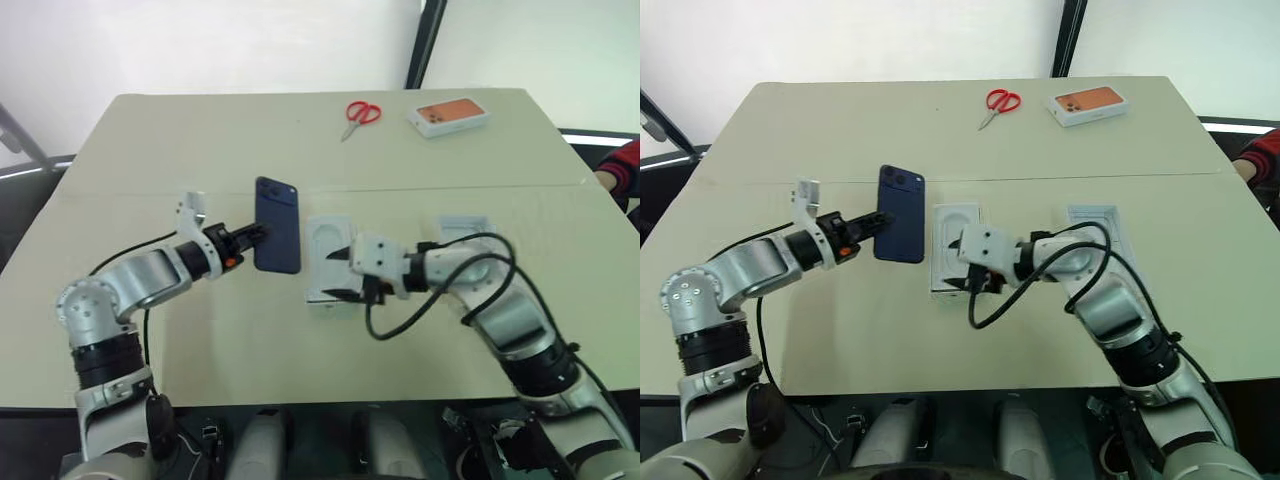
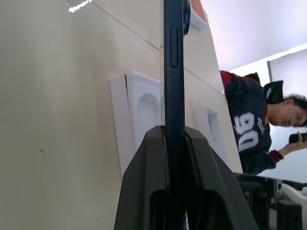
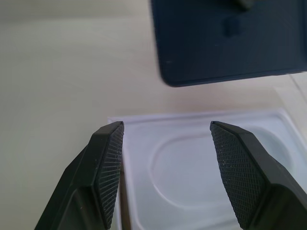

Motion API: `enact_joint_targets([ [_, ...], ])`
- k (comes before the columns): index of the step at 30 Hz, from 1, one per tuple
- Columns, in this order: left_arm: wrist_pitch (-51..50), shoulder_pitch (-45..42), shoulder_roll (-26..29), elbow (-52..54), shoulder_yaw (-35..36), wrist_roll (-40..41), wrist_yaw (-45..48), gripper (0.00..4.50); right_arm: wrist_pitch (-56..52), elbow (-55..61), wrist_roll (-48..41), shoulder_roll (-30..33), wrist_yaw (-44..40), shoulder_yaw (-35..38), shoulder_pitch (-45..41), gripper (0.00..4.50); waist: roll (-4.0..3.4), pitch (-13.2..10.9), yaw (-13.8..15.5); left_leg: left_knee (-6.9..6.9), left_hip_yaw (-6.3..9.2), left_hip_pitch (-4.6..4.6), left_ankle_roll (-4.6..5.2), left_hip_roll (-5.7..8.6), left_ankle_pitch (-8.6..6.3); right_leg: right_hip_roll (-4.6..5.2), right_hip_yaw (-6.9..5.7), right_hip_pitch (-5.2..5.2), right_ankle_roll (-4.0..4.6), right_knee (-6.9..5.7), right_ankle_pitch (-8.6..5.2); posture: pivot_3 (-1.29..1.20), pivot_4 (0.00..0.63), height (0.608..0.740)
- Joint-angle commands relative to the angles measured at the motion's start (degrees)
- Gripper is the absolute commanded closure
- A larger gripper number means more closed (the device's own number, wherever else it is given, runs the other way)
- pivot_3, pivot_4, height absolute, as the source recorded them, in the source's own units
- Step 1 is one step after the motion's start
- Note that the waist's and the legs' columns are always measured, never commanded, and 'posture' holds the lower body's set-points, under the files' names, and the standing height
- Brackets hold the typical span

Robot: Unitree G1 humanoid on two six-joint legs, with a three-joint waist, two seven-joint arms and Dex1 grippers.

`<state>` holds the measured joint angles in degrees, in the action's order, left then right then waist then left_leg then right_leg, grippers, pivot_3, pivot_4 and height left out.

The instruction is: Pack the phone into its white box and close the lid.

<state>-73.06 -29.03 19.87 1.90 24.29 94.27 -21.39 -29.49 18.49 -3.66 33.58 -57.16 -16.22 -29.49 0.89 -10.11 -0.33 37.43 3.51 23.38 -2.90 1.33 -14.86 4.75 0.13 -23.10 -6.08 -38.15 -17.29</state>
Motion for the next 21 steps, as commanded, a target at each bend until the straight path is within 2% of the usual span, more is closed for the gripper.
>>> enact_joint_targets([
  [1,4.22,-1.09,0.41,2.17,-2.17,4.38,-1.50,4.50,1.24,-0.77,-0.50,1.41,0.80,2.34,-0.80,1.51,0.00,0.00,-0.20,-0.01,0.00,0.00,0.00,-0.01,0.00,-0.02,0.00,-0.01,0.00,0.00,0.00,0.00,0.150,0.740],
  [4,5.50,-0.18,3.25,0.18,-2.06,3.30,0.19,4.50,1.76,-6.20,1.96,-1.29,4.56,0.86,-4.00,1.51,0.00,0.00,-0.94,-0.07,-0.10,-0.05,0.00,-0.02,0.00,-0.12,0.06,-0.05,0.03,-0.03,0.02,0.00,0.150,0.740],
  [6,6.23,0.35,5.61,-1.21,-1.15,2.93,1.61,4.50,0.80,-9.89,2.55,-4.25,7.10,0.44,-6.59,2.04,-0.01,0.00,-1.36,-0.12,-0.16,-0.07,-0.02,-0.04,0.02,-0.22,0.12,-0.15,0.06,-0.09,0.03,0.00,0.150,0.740],
  [7,6.53,0.49,6.42,-1.55,-1.10,2.94,2.15,4.50,0.86,-10.98,2.81,-5.02,7.74,0.34,-7.27,2.37,-0.01,0.00,-1.43,-0.15,-0.15,-0.07,-0.05,-0.06,0.04,-0.27,0.13,-0.18,0.06,-0.10,0.03,0.00,0.150,0.740],
  [11,7.06,1.49,10.36,-3.20,-0.62,2.62,5.15,4.50,1.21,-17.96,6.18,-8.49,10.41,-2.83,-11.58,4.46,0.00,0.00,-1.19,-0.17,-0.13,-0.01,-0.14,-0.07,0.09,-0.20,0.12,-0.21,0.06,-0.05,0.03,0.00,0.150,0.740],
  [15,7.64,2.40,12.29,-3.92,-0.70,3.47,6.41,4.50,4.37,-23.31,9.36,-10.28,11.90,-5.42,-14.09,4.46,0.00,0.00,-0.31,-0.12,-0.10,0.01,-0.13,-0.06,0.09,-0.15,0.11,-0.20,0.06,-0.05,0.03,0.00,0.150,0.740],
  [21,8.79,4.04,12.42,-2.61,-1.38,4.27,5.94,4.50,8.65,-31.76,12.71,-13.13,13.10,-8.25,-17.35,4.46,0.00,0.00,-0.56,-0.11,-0.09,0.02,-0.13,-0.06,0.09,-0.13,0.09,-0.20,0.06,-0.06,0.03,0.00,0.150,0.740],
])
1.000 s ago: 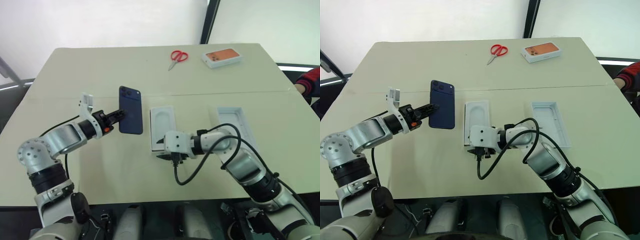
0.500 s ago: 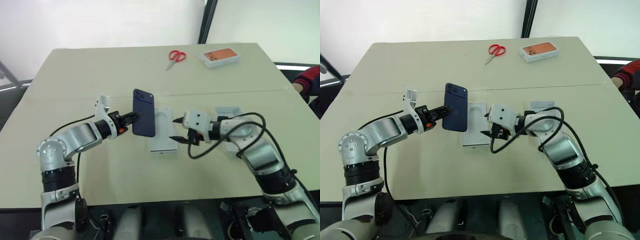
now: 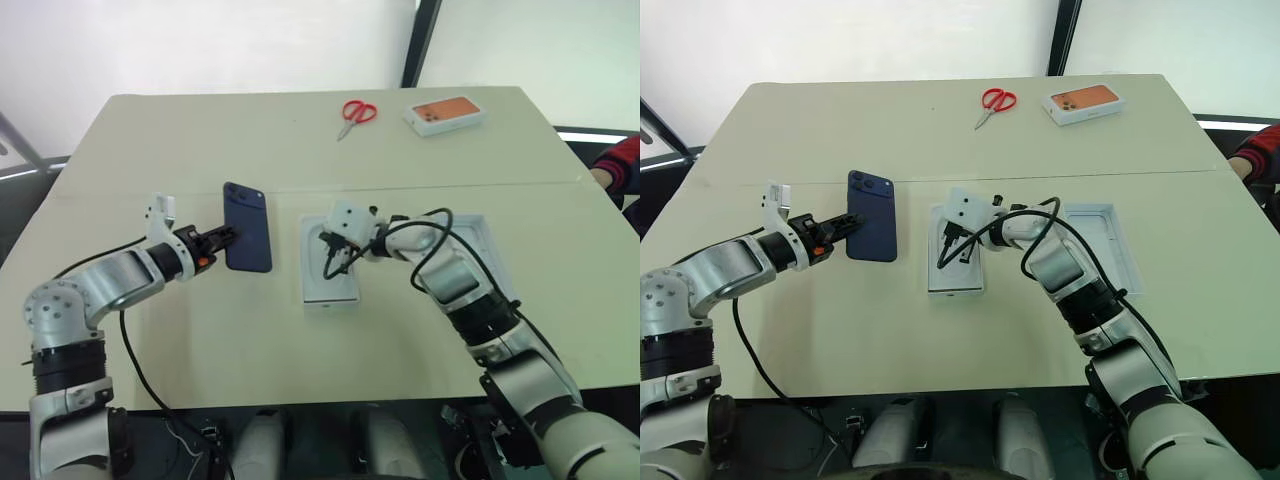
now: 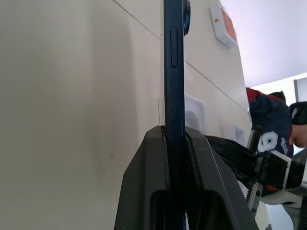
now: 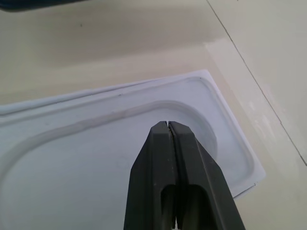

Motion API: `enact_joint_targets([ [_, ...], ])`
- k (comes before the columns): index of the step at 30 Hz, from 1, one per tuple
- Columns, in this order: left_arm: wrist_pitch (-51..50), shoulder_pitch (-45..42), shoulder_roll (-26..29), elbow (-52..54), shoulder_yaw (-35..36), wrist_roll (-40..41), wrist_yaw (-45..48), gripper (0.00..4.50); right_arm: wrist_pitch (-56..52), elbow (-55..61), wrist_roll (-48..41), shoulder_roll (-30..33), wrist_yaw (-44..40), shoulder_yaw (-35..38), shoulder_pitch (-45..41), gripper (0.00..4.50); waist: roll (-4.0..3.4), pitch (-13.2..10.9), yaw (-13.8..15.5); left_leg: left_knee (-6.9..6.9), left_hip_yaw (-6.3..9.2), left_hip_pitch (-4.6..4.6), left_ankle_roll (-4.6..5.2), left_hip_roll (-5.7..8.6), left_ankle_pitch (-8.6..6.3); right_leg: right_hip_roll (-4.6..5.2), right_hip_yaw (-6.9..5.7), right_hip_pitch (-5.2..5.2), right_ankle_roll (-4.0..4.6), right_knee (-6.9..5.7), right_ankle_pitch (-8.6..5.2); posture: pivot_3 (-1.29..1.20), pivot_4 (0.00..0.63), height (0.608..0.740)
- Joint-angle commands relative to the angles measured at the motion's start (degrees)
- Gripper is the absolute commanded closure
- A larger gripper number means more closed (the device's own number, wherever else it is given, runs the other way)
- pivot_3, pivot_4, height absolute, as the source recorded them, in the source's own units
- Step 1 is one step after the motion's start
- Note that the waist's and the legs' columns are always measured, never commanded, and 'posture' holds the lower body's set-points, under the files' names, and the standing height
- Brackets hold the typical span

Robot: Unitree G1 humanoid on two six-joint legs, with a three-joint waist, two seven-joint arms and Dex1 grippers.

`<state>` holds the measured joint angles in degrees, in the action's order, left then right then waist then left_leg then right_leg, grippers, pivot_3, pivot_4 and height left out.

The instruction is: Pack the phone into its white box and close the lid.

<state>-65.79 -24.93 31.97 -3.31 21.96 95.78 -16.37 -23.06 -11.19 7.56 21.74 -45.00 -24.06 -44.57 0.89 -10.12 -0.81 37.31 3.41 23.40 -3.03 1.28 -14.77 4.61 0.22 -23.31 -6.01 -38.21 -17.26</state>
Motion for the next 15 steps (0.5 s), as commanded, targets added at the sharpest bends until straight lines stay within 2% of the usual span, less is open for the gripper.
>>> enact_joint_targets([
  [1,1.57,0.31,0.25,3.02,0.81,2.93,0.77,4.50,2.59,-2.95,2.08,-1.61,0.87,-0.90,-2.47,4.46,0.00,0.00,-0.12,-0.01,0.00,0.00,0.00,0.00,0.00,-0.01,0.00,-0.01,0.00,0.00,0.00,0.00,0.150,0.740],
  [15,3.15,0.72,0.53,4.01,-0.89,4.89,0.10,4.50,-0.52,7.33,2.44,0.95,-7.97,-2.58,4.09,4.46,0.00,0.00,-0.13,-0.02,0.01,0.00,0.00,-0.04,0.00,-0.02,0.00,-0.02,0.00,-0.01,0.00,0.00,0.150,0.740],
])
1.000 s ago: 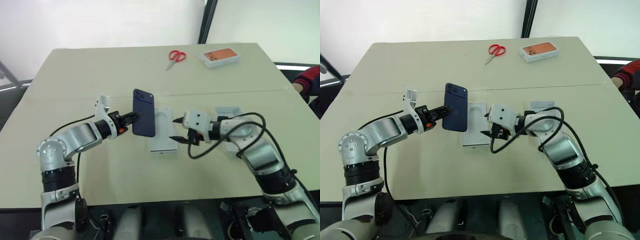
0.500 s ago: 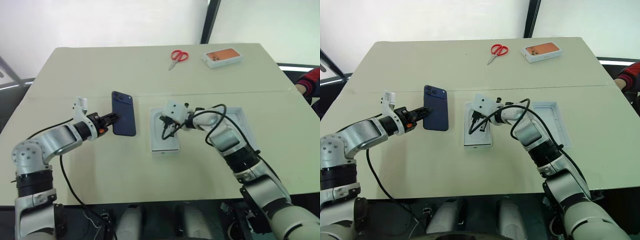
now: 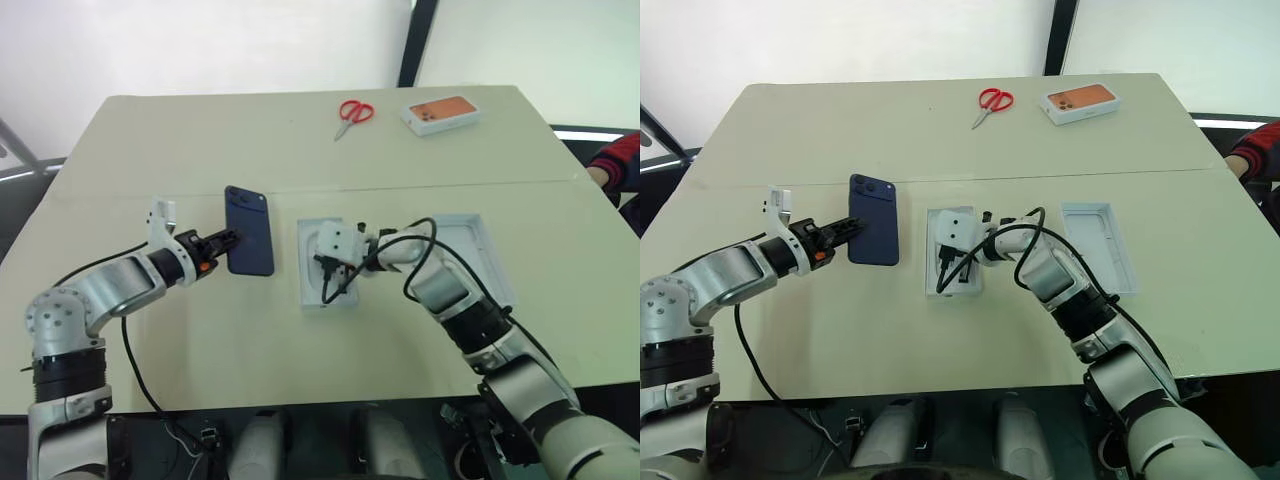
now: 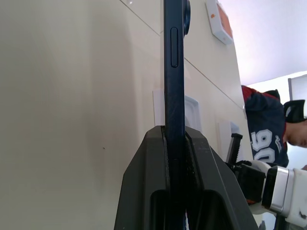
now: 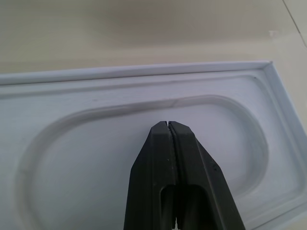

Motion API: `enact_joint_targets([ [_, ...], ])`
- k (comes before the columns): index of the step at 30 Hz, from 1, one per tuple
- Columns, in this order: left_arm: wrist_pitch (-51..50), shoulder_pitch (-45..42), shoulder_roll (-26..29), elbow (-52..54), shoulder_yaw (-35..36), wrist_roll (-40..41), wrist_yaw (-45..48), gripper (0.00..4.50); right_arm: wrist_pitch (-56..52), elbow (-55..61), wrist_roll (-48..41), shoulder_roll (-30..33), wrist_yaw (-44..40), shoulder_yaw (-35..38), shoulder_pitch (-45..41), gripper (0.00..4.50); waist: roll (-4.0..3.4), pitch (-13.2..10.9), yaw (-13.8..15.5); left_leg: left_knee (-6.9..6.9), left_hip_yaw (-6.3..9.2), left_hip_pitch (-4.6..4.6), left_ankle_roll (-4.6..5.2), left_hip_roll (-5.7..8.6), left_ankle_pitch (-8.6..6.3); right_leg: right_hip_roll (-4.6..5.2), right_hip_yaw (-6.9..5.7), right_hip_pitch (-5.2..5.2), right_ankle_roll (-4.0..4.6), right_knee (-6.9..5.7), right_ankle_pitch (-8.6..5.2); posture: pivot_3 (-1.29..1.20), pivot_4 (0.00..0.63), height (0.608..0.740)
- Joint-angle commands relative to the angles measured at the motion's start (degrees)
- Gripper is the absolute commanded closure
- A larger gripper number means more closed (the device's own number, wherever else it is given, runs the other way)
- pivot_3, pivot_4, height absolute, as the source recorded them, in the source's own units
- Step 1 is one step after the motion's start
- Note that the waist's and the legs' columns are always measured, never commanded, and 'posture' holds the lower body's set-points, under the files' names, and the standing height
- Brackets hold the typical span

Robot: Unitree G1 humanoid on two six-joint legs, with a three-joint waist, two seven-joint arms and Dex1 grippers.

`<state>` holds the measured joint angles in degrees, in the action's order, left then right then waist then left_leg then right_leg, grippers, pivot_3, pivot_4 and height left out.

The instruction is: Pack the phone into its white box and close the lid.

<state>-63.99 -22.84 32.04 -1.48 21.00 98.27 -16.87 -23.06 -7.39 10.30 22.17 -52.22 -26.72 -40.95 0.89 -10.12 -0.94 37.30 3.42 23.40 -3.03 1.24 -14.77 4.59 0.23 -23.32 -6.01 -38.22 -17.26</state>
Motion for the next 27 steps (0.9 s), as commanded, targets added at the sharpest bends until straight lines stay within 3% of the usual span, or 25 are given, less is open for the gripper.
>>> enact_joint_targets([
  [1,1.43,-1.68,0.22,2.14,-0.14,2.72,0.52,4.50,-0.74,3.82,-0.27,0.29,-0.17,0.63,0.46,4.46,0.00,0.00,-0.02,0.00,-0.01,0.00,0.00,0.00,0.00,0.00,0.00,0.00,0.00,0.00,0.00,0.00,0.150,0.740],
  [6,3.57,-3.47,-2.92,4.28,-3.09,7.89,-2.71,4.50,-3.44,6.38,-2.06,-0.02,2.93,6.06,-0.91,4.46,0.01,0.00,0.33,0.03,0.01,0.02,0.00,0.02,0.00,0.05,0.00,0.01,0.00,0.00,0.00,0.00,0.150,0.740],
  [13,10.02,-2.96,-9.23,8.20,-9.96,14.34,-12.26,4.50,-7.35,11.35,-3.26,8.62,2.95,13.86,1.41,4.46,0.01,0.00,0.33,0.04,0.02,0.02,0.01,0.03,-0.01,0.07,0.00,0.04,0.00,0.03,0.00,0.00,0.150,0.740],
  [19,12.25,-2.10,-12.63,8.03,-14.73,14.71,-15.97,4.50,-7.51,12.56,-4.25,13.91,2.70,16.53,4.49,4.46,0.03,0.00,-0.03,0.03,-0.05,-0.01,0.04,0.05,-0.02,0.02,0.03,0.07,0.00,0.04,0.00,0.00,0.150,0.740],
  [27,12.24,-1.90,-13.00,6.62,-18.48,12.39,-17.03,4.50,-7.72,13.70,-4.46,14.99,3.13,15.95,6.00,4.46,0.01,0.00,0.28,0.04,-0.06,-0.02,0.04,0.04,-0.01,-0.03,0.05,0.07,0.00,0.02,0.00,0.00,0.150,0.740],
])
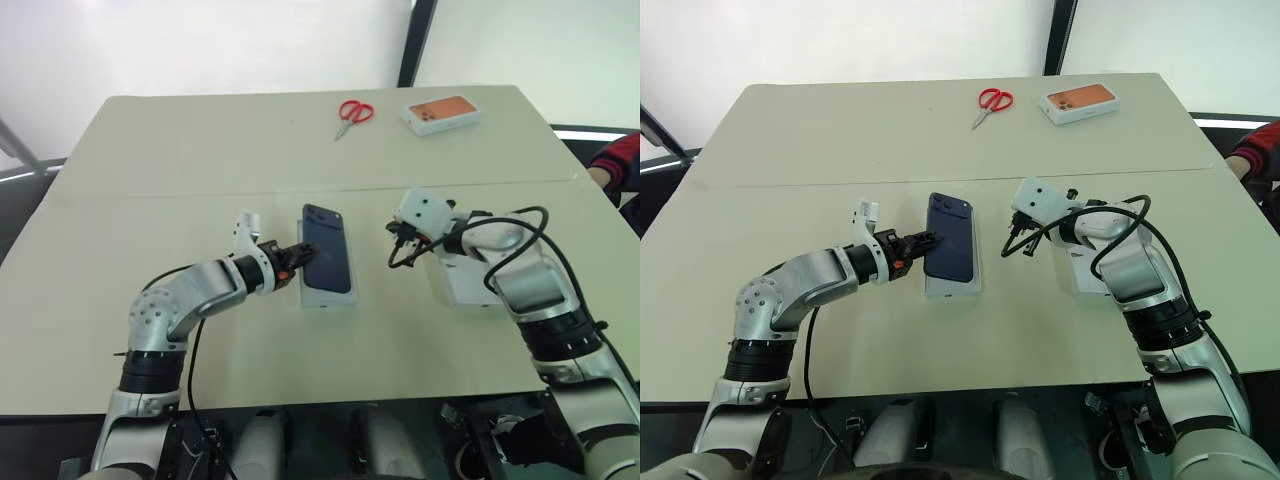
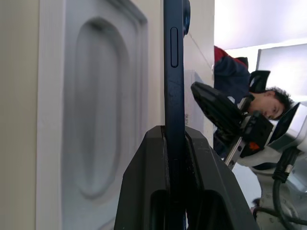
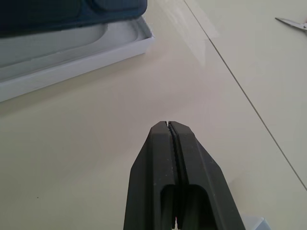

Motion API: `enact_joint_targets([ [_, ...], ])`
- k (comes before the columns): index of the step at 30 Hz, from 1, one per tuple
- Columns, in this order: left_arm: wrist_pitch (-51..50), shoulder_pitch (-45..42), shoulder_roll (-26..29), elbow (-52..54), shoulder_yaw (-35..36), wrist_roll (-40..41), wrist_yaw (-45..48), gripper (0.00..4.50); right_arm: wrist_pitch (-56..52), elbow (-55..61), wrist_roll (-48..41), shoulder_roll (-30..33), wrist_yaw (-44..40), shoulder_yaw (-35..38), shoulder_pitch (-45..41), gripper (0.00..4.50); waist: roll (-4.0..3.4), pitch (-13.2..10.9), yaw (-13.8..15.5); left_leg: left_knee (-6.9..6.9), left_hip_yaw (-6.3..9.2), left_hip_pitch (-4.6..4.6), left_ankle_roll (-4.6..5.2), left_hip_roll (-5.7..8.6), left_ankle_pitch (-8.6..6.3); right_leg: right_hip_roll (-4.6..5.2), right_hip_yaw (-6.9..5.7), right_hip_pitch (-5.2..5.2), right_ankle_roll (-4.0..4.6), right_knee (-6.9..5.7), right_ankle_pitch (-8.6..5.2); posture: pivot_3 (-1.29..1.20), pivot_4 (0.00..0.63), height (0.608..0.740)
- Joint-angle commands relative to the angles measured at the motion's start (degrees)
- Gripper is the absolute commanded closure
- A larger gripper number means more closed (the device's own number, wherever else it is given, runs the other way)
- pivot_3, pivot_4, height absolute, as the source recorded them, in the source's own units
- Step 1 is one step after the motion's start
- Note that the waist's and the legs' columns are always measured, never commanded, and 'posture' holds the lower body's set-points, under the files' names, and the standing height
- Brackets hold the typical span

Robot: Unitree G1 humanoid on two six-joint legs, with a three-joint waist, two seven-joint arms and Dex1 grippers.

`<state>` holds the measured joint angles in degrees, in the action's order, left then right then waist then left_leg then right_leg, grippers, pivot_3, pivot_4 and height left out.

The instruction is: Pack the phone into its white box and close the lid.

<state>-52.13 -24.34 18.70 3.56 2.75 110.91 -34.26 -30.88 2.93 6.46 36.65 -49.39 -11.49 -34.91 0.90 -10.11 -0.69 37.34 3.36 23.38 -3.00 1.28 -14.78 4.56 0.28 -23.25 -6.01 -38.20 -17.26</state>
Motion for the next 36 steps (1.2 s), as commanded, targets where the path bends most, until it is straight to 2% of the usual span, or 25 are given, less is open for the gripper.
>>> enact_joint_targets([
  [1,0.31,-0.41,0.43,1.70,-0.43,-0.64,0.35,4.50,0.02,3.57,-0.66,0.51,0.30,0.70,0.11,4.46,0.00,0.00,0.04,0.00,0.00,0.00,0.00,0.00,0.00,0.00,0.00,0.00,0.00,0.00,0.00,0.00,0.150,0.740],
  [15,-0.28,-1.01,-0.47,0.84,-1.99,-4.35,1.77,4.50,-0.23,4.14,-0.80,0.20,0.49,-0.04,-0.27,4.46,0.00,0.00,0.05,0.00,0.01,0.00,0.00,0.02,0.00,0.01,-0.01,0.02,0.00,0.01,0.00,0.00,0.150,0.740],
  [17,-0.53,-1.33,-0.52,0.67,-1.91,-4.72,2.30,3.54,-0.34,4.48,-0.91,0.15,0.45,-0.21,-0.16,4.50,0.00,0.00,0.06,0.00,0.01,0.00,0.00,0.01,0.00,0.01,-0.01,0.02,0.00,0.02,0.00,0.00,0.150,0.740],
  [18,-0.64,-1.52,-0.52,0.63,-1.86,-4.83,2.59,3.21,-0.39,4.67,-0.93,0.11,0.45,-0.32,-0.07,4.50,0.00,0.00,0.06,0.00,0.01,0.00,0.00,0.01,0.00,0.01,-0.01,0.02,0.00,0.01,0.00,0.00,0.150,0.740],
  [24,-0.95,-1.66,-0.19,1.44,-1.51,-3.80,2.99,0.25,-0.66,5.22,-1.11,0.10,0.50,-0.56,-0.02,4.50,0.00,0.00,0.06,0.01,0.02,0.00,0.00,0.01,0.00,0.01,-0.01,0.03,0.00,0.01,0.00,0.00,0.150,0.740],
  [25,-0.97,-1.57,0.10,1.75,-1.32,-3.30,2.82,0.06,-0.66,5.26,-1.13,0.12,0.49,-0.56,0.00,4.50,0.00,0.00,0.06,0.01,0.02,0.00,0.00,0.00,0.00,0.01,-0.01,0.03,0.00,0.02,0.00,0.00,0.150,0.740],
  [30,-2.01,-1.87,3.85,3.77,-0.57,-0.16,2.55,0.06,-0.66,5.29,-1.17,0.12,0.46,-0.59,-0.15,4.50,0.00,0.00,-0.02,0.00,0.02,0.00,0.00,0.00,0.00,0.00,-0.01,0.02,0.00,0.01,0.00,0.00,0.150,0.740],
  [36,-6.69,-1.42,15.68,6.27,0.42,0.89,6.70,0.06,-0.21,4.99,-1.28,0.11,0.33,-0.73,-0.51,4.50,0.00,0.00,-0.03,-0.01,0.03,-0.01,0.00,-0.01,0.00,0.00,-0.01,0.03,0.00,0.02,0.00,0.00,0.150,0.740],
])
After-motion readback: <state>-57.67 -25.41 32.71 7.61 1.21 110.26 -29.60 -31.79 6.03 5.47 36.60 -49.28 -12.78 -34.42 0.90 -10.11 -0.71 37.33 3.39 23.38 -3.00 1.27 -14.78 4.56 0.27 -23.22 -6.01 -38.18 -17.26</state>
